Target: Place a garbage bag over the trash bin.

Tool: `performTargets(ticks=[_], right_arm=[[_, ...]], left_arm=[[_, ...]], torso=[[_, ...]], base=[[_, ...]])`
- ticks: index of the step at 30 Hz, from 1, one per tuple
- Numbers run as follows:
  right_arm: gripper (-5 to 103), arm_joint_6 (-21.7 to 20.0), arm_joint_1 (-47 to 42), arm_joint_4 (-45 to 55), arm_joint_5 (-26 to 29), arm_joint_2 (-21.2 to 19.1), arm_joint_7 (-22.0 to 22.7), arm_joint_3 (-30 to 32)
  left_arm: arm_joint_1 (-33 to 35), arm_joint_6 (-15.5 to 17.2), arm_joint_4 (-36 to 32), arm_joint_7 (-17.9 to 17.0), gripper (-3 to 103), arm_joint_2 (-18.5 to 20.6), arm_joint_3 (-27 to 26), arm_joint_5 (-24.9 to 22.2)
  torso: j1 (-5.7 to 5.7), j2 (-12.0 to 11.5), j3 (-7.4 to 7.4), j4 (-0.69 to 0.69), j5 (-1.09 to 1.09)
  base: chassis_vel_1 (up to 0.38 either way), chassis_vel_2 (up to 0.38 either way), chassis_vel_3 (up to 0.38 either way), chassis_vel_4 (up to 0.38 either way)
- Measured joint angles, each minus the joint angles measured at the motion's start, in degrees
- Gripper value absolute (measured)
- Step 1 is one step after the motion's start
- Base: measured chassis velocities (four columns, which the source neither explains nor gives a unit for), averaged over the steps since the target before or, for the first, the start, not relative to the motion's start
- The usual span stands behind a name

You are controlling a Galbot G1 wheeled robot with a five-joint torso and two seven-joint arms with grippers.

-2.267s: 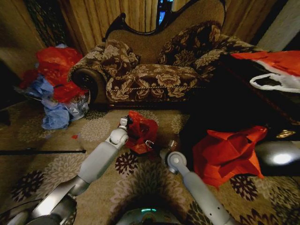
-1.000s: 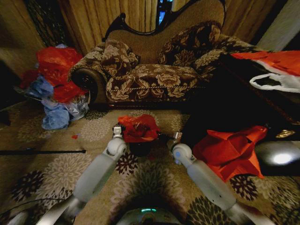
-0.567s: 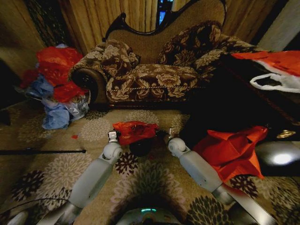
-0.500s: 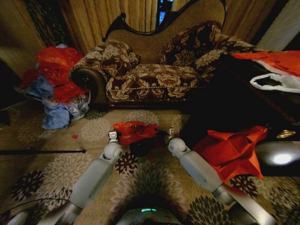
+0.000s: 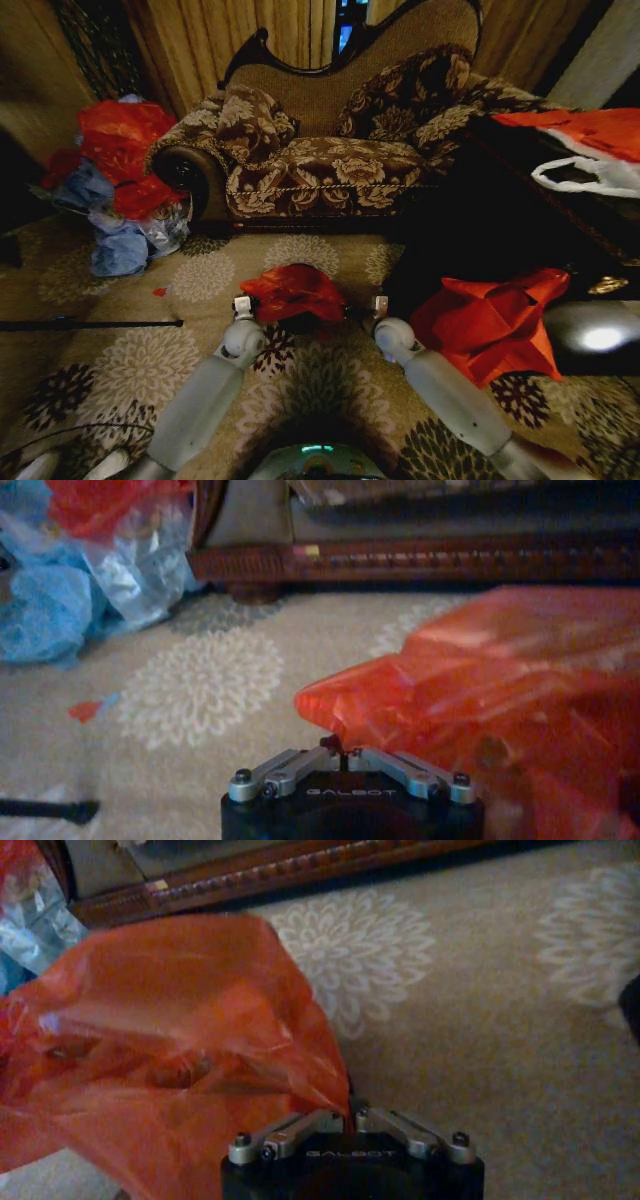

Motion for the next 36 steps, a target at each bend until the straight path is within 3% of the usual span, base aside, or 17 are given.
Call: performTargets(ticks=[4, 6, 10, 13, 17, 26, 29, 36], right_arm=[[0, 1.43, 0.49, -3.8, -2.83, 2.02, -1.35, -0.34], [0, 4.18, 1.41, -7.37, -6.08, 3.4, -3.32, -0.55], [0, 6.35, 2.84, -10.43, -7.14, 4.68, -4.7, -0.52], [0, 10.59, 5.58, -15.37, -9.72, 6.57, -7.38, -0.25], [0, 14.13, 7.79, -19.86, -11.75, 8.33, -9.93, -0.05], [0, 16.66, 10.47, -24.76, -14.11, 10.35, -14.43, -0.09], [0, 17.78, 12.52, -29.97, -15.6, 12.98, -16.3, 0.43], [0, 17.84, 13.9, -30.54, -16.47, 14.12, -16.76, 1.92]], left_arm=[[-0.77, -2.36, 4.53, 0.19, 0, -1.95, 0.6, 1.78], [-1.47, -4.9, 8.65, 1.46, 0, -3.15, 0.75, 4.49], [-2.88, -7.19, 12.18, 2.52, 0, -3.89, 0.77, 5.81], [-6.03, -11.4, 17.4, 4.02, 0, -4.85, 0.84, 8.36], [-8.93, -13.23, 20.29, 5.7, 0, -5.75, 0.96, 9.55], [-11.76, -12.84, 22.06, 6.65, 0, -6.73, 0.99, 9.87], [-12.82, -12.46, 23.89, 7.79, 0, -6.71, 0.8, 9.81], [-13.39, -10.64, 23.06, 6.83, 0, -6.25, 0.5, 8.07]], torso=[[0.0, 0.0, 0.0, -0.01, -0.02], [0.01, 0.0, 0.0, -0.01, -0.02], [0.01, 0.0, 0.0, 0.0, -0.01], [0.01, 0.0, 0.0, 0.0, -0.01], [0.01, 0.0, 0.01, -0.01, 0.0], [0.01, 0.0, 0.01, 0.0, -0.01], [0.01, 0.0, 0.01, 0.0, -0.02], [0.01, 0.0, 0.01, -0.01, -0.01]], base=[[0.0, 0.0, 0.0, 0.0], [0.0, 0.0, 0.0, 0.0], [0.0, 0.0, 0.0, 0.0], [0.0, 0.0, 0.0, 0.0], [0.0, 0.0, 0.0, 0.0], [0.0, 0.0, 0.0, 0.0], [0.0, 0.0, 0.0, 0.0], [0.0, 0.0, 0.0, 0.0]])
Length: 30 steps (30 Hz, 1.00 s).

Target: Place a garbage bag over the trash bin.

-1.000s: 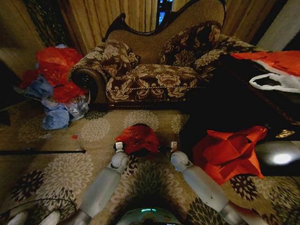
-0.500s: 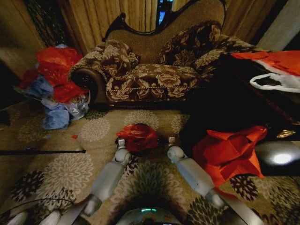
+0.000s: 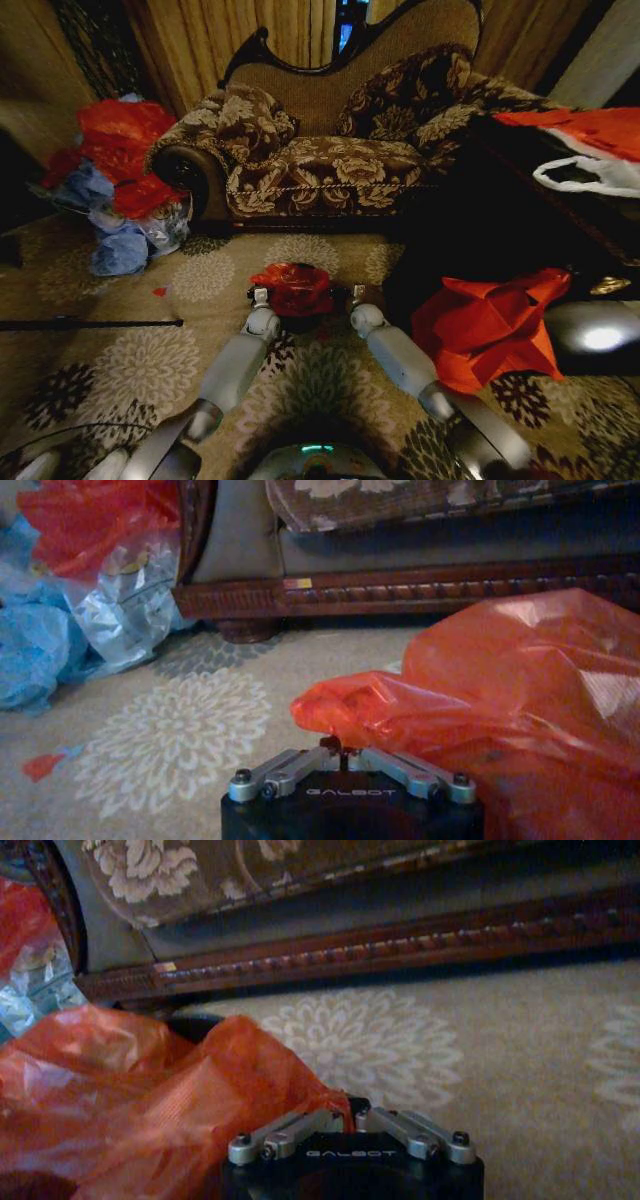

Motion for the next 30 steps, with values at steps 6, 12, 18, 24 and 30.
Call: performTargets(ticks=[6, 12, 18, 24, 30], right_arm=[[0, -0.03, 2.48, -3.67, -0.41, 2.12, -0.29, 0.96], [0, 0.28, 5.62, -9.82, -2.26, 5.57, -1.1, 2.92], [0, 0.73, 8.2, -13.93, -2.81, 7.29, -2.17, 4.27], [0, 0.73, 8.78, -14.34, -3.03, 7.12, -3.71, 4.32], [0, 0.62, 11.03, -18.62, -4.64, 7.46, -6.26, 4.91]], left_arm=[[-1.64, 0.51, 1.3, -1.04, 0, 0.18, -0.41, -1.11], [-4.38, 0.12, 3.73, -1.54, 0, -0.39, -1.19, -2.22], [-6.54, -0.3, 5.93, -0.72, 0, -0.99, -1.28, -2.41], [-7.04, -0.21, 6.81, 0.25, 0, -1.31, -1.18, -2.43], [-7.76, -0.06, 8.12, 0.74, 0, -1.64, -1.23, -2.44]], torso=[[0.0, 0.0, 0.0, 0.01, 0.0], [0.0, 0.0, 0.0, 0.0, -0.01], [0.0, 0.0, 0.0, 0.0, 0.0], [-0.01, 0.0, 0.0, 0.01, 0.0], [0.0, 0.0, 0.0, 0.0, 0.0]], base=[[0.0, 0.0, 0.0, 0.0], [0.0, 0.0, 0.0, 0.0], [0.0, 0.0, 0.0, 0.0], [0.0, 0.0, 0.0, 0.0], [0.0, 0.0, 0.0, 0.0]])
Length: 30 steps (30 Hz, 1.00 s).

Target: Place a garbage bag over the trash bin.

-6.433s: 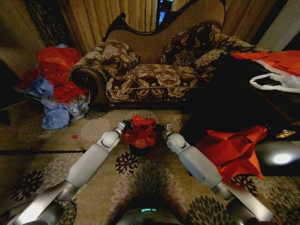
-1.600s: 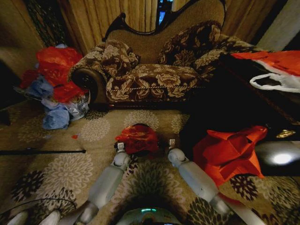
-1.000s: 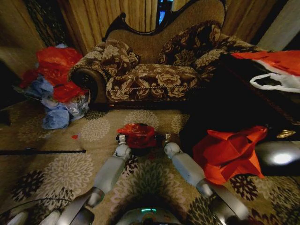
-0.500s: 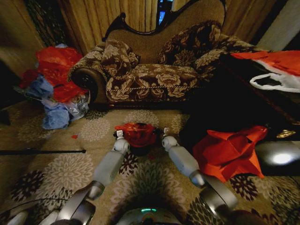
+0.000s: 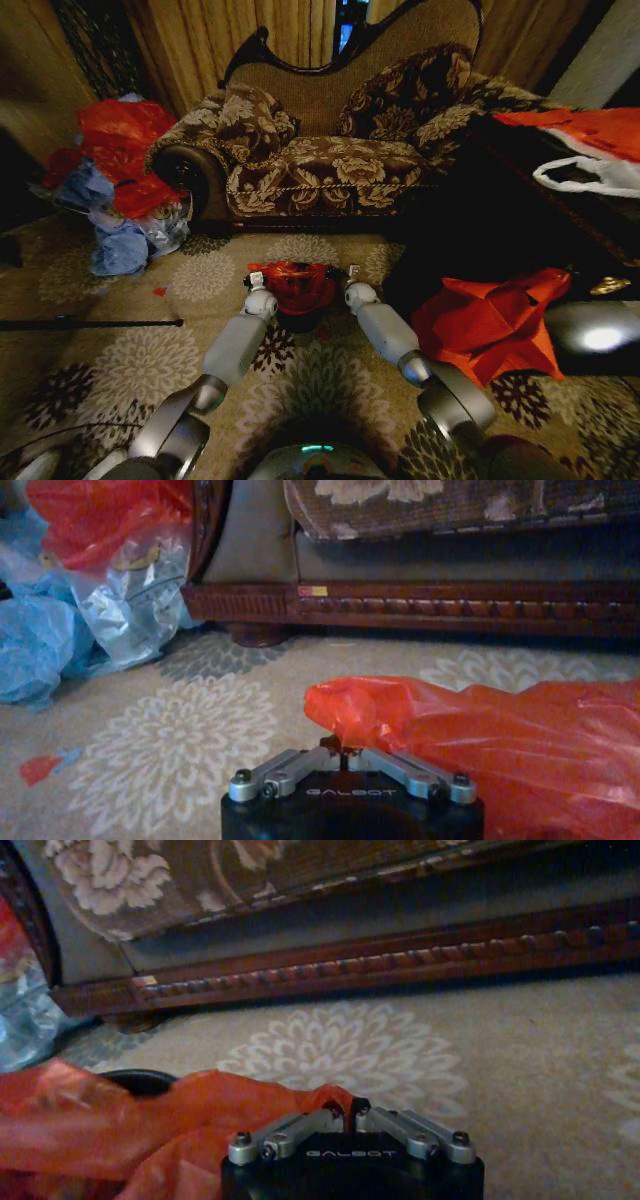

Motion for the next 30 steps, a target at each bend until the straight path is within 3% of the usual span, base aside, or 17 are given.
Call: performTargets(ticks=[7, 17, 30], right_arm=[[0, -0.9, 2.9, -3.78, 0.08, 1.58, -0.63, 1.36], [0, -0.95, 2.95, -9.5, -4.65, 3.78, -4.85, 3.76], [0, -0.91, 2.59, -11.94, -7.69, 5.17, -7.01, 5.49]], left_arm=[[-2.57, 1.59, 0.93, -0.76, 0, -0.53, 0.0, -0.86], [-2.46, 4.0, 5.0, 1.01, 0, -0.08, -0.31, -5.21], [-3.98, 4.04, 11.56, 3.33, 0, -1.74, -0.73, -6.14]], torso=[[0.0, 0.01, 0.0, 0.0, 0.0], [0.0, 0.01, 0.0, 0.02, 0.0], [0.0, 0.01, 0.0, -0.01, -0.01]], base=[[0.0, 0.0, 0.0, 0.0], [0.0, 0.0, 0.0, 0.0], [0.0, 0.0, 0.0, 0.0]])
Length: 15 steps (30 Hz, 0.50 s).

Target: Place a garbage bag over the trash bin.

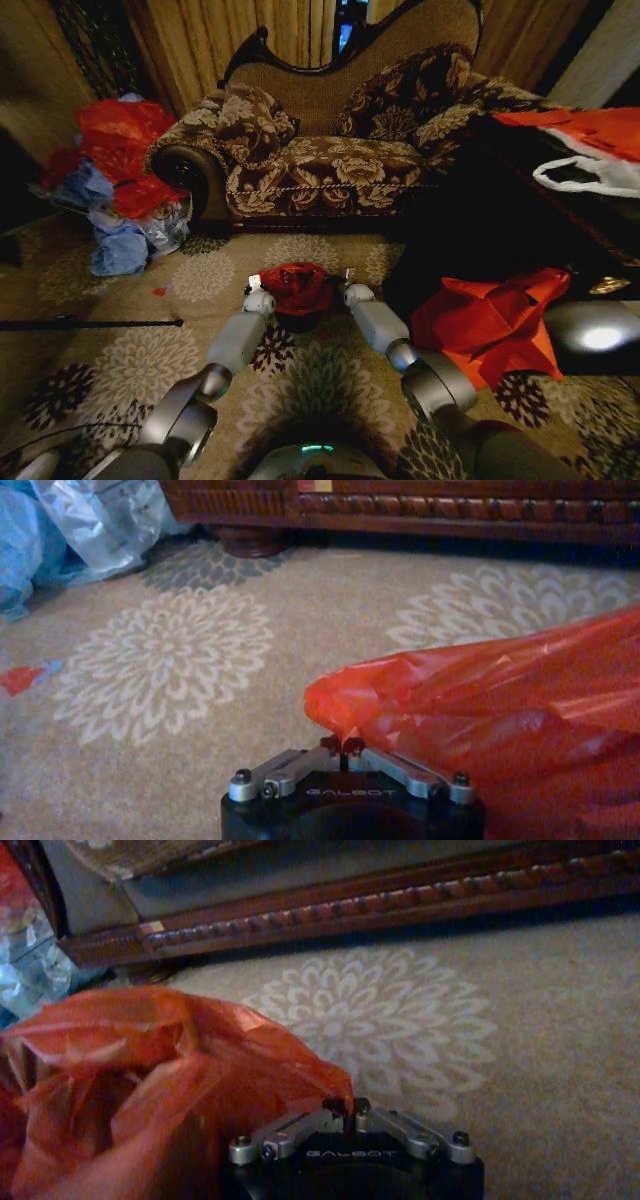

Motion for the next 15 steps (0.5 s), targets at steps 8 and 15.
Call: performTargets(ticks=[8, 15], right_arm=[[0, -0.82, -0.45, -0.45, -1.1, 0.07, -1.14, -0.46], [0, -1.4, -1.11, -0.62, -2.28, -0.69, -1.64, -0.37]], left_arm=[[1.03, 0.79, 0.26, 0.58, 0, -0.54, 0.08, 0.08], [3.84, 3.4, -1.43, 0.96, 0, -0.55, 0.08, 0.34]], torso=[[0.0, 0.0, 0.0, 0.0, 0.01], [0.0, 0.0, 0.0, 0.02, 0.01]], base=[[0.0, 0.0, 0.0, 0.0], [0.0, 0.0, 0.0, 0.0]])
